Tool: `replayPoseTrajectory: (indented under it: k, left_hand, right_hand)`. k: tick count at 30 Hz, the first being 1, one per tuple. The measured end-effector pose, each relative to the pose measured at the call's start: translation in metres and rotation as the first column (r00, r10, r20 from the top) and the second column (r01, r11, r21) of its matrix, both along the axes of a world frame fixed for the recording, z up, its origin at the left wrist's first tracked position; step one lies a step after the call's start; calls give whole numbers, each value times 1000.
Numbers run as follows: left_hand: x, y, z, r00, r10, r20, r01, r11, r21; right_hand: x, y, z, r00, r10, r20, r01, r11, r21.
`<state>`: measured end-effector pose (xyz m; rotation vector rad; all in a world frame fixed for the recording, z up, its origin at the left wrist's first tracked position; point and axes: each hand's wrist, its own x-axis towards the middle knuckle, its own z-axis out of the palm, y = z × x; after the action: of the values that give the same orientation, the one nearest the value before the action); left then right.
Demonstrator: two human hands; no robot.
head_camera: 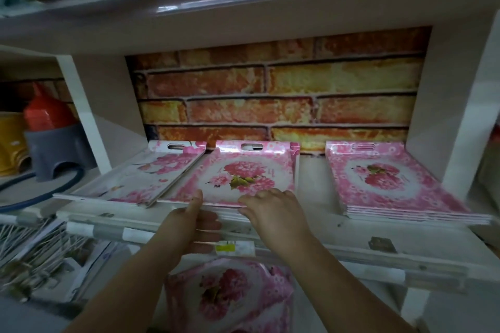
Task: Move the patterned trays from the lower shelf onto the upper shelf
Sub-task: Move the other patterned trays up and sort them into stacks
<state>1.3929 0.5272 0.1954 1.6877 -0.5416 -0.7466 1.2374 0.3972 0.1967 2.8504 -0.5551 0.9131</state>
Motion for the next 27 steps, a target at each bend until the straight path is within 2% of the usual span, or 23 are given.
replayPoseTrajectory:
  k: [6, 9, 11, 13, 15, 17, 20, 23, 27]
  left_hand:
    - [1, -19, -12, 998, 62, -13, -60, 993, 102]
    - [4, -21, -30, 997, 64, -43, -56, 984, 168]
    - [6, -24, -40, 994, 73, -80, -59, 985, 164]
    - [7, -26, -45, 992, 78, -103, -64, 990, 125]
    - [6, -25, -55, 992, 55, -113, -48, 996, 71]
    - [2, -23, -70, 990, 48, -133, -48, 999, 2]
    - [-1, -13, -98, 975, 100, -198, -105, 994, -16]
    - [0, 1, -125, 970, 106, -219, -91, 993, 79]
    - [2, 19, -165, 953, 211, -216, -157, 958, 239]
  right_hand:
    - [3, -6, -16, 999, -6, -49, 11, 996, 92]
    - [-1, -5, -29, 997, -17, -77, 23, 997, 75]
    - [-3, -6, -34, 999, -23, -31, 24, 999, 41]
    - [-4, -4, -35, 997, 2, 82, -4, 1000, 19]
    - [-4, -1, -36, 979, 68, 191, -69, 998, -4]
    - [-3, 6, -43, 962, 155, 224, -147, 988, -50]
    - [0, 20, -62, 937, 293, 189, -280, 956, -92]
    - [4, 30, -89, 916, 372, 150, -369, 928, -51]
    - [15, 33, -134, 905, 424, 29, -425, 903, 57]
